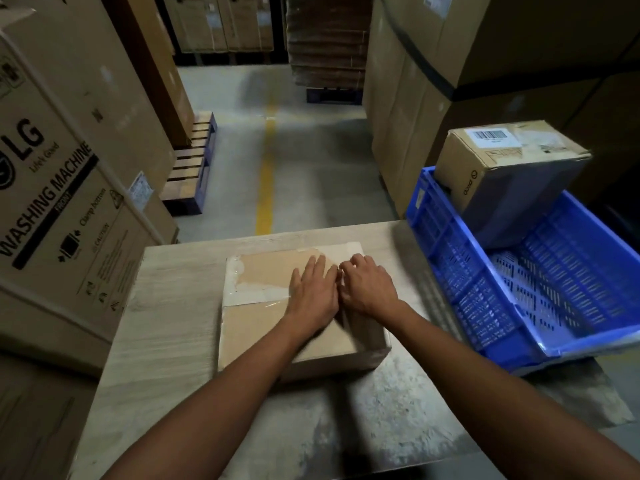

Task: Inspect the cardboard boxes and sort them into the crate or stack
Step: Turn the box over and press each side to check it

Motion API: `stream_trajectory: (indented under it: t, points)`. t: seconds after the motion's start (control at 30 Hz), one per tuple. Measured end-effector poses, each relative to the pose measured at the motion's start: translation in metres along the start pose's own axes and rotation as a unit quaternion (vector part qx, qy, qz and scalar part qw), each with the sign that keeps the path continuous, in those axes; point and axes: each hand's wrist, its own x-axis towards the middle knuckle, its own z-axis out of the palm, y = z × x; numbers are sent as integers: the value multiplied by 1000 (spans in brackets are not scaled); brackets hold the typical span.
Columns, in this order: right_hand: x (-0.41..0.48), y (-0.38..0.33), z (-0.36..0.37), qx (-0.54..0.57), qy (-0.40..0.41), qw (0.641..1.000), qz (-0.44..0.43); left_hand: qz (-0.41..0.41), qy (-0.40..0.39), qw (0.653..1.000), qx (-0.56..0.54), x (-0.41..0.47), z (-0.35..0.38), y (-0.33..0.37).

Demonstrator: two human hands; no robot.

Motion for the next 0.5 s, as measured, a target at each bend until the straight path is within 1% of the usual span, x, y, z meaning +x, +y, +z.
stream_trajectory:
  t: [0.07, 0.17, 0.27, 0.33, 0.4, 0.5]
  points:
    - [10, 7, 4, 20, -14, 1000, -16, -2, -22, 1000, 15, 7, 3, -7]
    - [15, 11, 17, -1, -21, 999, -27, 4, -32, 999, 42, 11, 8, -14]
    - [15, 6, 22, 5, 21, 1000, -12, 7, -27, 998, 56, 13, 8, -15]
    - [13, -2, 21, 53, 59, 996, 27, 7, -30, 998, 53, 13, 5, -16]
    - [11, -11, 22, 116, 86, 986, 84, -31, -28, 998, 41, 12, 2, -22]
    - [7, -19, 27, 205, 101, 958, 176, -160, 30, 987, 1, 7, -9, -52]
